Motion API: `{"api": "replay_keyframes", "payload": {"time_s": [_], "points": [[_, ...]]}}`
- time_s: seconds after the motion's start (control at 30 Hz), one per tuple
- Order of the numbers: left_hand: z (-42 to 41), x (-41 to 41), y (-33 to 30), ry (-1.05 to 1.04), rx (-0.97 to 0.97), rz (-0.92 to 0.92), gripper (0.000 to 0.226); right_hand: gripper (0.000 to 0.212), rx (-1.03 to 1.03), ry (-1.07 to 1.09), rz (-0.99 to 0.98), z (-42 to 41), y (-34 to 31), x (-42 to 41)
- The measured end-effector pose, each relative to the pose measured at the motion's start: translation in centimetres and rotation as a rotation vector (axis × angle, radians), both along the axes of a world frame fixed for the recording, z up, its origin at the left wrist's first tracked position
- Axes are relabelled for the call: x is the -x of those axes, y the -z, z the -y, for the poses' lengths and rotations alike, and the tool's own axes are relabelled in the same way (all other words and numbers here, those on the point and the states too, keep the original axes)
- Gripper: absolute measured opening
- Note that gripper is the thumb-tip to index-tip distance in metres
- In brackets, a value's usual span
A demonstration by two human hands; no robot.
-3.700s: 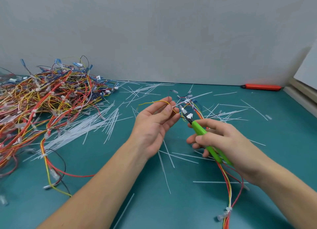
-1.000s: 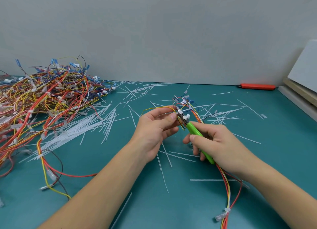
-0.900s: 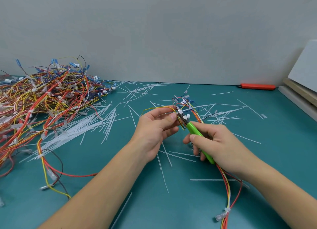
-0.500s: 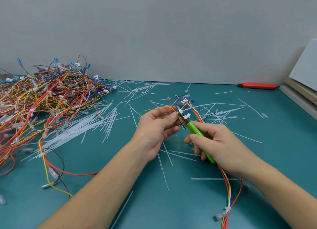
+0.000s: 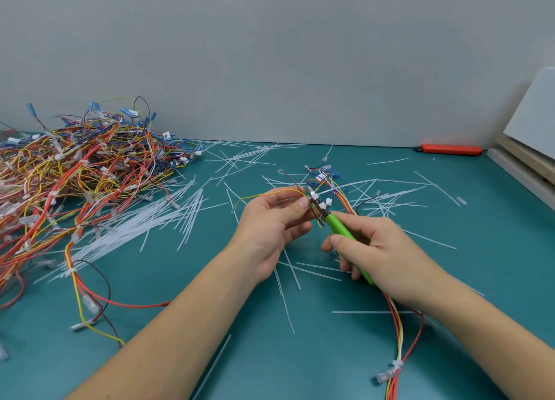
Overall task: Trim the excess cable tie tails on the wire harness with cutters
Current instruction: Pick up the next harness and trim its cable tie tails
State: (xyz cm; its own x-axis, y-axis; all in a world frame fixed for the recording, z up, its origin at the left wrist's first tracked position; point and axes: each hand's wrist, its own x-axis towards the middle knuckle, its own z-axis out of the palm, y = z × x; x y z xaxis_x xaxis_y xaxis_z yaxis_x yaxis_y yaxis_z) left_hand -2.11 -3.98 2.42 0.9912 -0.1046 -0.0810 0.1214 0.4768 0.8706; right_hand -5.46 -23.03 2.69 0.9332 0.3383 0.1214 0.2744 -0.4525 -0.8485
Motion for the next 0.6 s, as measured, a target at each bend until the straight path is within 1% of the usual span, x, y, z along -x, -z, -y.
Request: {"api": "replay_keyframes", "payload": {"time_s": [0.3, 0.5, 0.6], "points": [[-0.06, 0.06, -0.10, 0.010, -0.001, -0.010, 0.012, 0.018, -0.029, 0.000, -0.019, -0.20, -0.25, 0.29], [-0.17, 0.17, -0.16, 0.041, -0.032, 0.001, 0.014, 0.017, -0.181, -0.028, -0.080, -0.51, -0.74, 0.69], [-0.18, 0.25, -0.17, 0.043, -0.046, -0.003, 0.014, 0.016, -0.210, -0.028, -0.094, -0.50, -0.83, 0.67]]}}
